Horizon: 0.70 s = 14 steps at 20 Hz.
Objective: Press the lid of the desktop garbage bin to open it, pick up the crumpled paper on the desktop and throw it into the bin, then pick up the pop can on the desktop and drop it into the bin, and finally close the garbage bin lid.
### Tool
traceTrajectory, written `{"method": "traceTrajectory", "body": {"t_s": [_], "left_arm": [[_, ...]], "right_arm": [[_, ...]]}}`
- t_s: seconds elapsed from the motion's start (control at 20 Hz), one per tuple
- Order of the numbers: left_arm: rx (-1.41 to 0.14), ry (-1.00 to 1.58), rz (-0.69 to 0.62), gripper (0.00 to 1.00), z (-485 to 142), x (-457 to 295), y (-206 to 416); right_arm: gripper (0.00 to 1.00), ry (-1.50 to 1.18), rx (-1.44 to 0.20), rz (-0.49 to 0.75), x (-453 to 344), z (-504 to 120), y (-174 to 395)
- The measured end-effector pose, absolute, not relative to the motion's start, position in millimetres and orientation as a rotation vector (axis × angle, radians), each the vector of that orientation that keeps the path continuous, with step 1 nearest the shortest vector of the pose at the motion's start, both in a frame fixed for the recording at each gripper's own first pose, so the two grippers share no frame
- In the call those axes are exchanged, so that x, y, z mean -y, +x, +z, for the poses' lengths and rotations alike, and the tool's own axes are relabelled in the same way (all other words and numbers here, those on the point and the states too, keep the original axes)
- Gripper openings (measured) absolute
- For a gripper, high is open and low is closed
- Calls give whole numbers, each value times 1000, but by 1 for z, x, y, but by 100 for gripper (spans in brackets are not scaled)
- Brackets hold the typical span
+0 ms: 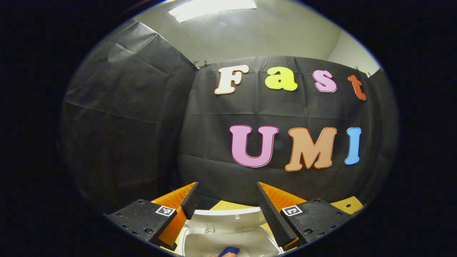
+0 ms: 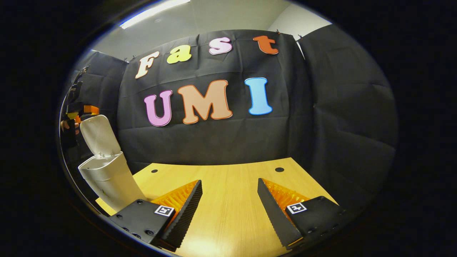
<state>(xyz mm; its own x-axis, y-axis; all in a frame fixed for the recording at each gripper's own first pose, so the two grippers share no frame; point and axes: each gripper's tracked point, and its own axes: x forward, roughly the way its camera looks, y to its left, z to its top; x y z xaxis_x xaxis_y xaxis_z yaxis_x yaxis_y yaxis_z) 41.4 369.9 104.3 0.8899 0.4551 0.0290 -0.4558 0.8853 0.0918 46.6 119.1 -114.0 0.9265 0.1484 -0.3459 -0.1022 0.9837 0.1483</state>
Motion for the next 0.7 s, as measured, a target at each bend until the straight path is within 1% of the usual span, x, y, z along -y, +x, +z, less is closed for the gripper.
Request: {"method": "traceTrajectory", "body": {"t_s": [0.4, 0.6, 0.7], "left_arm": [[-31, 88, 428, 92, 35, -327, -9], [-96, 49, 439, 93, -9, -323, -18], [-152, 20, 447, 92, -35, -323, -22]], "right_arm": [[98, 78, -364, 238, -155, -114, 58], [98, 50, -364, 264, -164, -115, 60], [98, 42, -375, 273, -166, -119, 60]]}}
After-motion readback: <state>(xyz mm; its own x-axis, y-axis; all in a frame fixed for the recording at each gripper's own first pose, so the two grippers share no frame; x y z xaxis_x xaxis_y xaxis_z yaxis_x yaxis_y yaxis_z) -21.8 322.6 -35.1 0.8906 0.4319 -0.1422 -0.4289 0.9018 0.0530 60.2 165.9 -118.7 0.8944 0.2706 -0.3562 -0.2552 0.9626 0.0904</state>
